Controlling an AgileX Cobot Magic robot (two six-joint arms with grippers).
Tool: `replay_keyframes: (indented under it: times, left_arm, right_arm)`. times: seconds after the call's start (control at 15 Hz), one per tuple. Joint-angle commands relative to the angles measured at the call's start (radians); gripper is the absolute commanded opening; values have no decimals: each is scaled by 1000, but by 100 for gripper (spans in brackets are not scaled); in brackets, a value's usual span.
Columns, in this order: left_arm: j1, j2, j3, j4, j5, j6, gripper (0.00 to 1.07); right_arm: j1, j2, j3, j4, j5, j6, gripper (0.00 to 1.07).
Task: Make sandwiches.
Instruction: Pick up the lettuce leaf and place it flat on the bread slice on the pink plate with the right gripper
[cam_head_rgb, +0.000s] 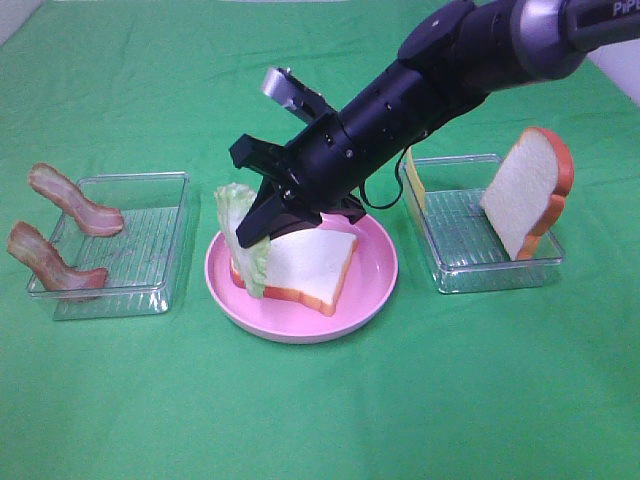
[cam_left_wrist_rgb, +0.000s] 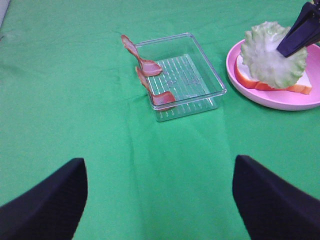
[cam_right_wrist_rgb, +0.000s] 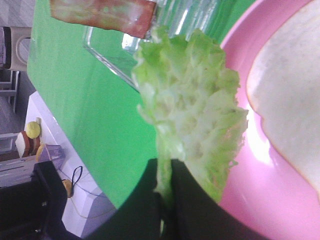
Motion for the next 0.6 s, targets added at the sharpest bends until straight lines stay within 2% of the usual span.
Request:
replay_keyframes:
  times: [0.07,0.53,0.6]
  left_arm:
    - [-6,-20,1,-5,-9,-1,76]
    - [-6,-20,1,-5,-9,-1,76]
    - [-6,-20,1,-5,-9,-1,76]
  right_arm:
    - [-5,34,5,-15,-58,-8,0]
    - [-5,39,5,-389,-260,304,0]
    - [-5,39,5,-423,-262,323,5]
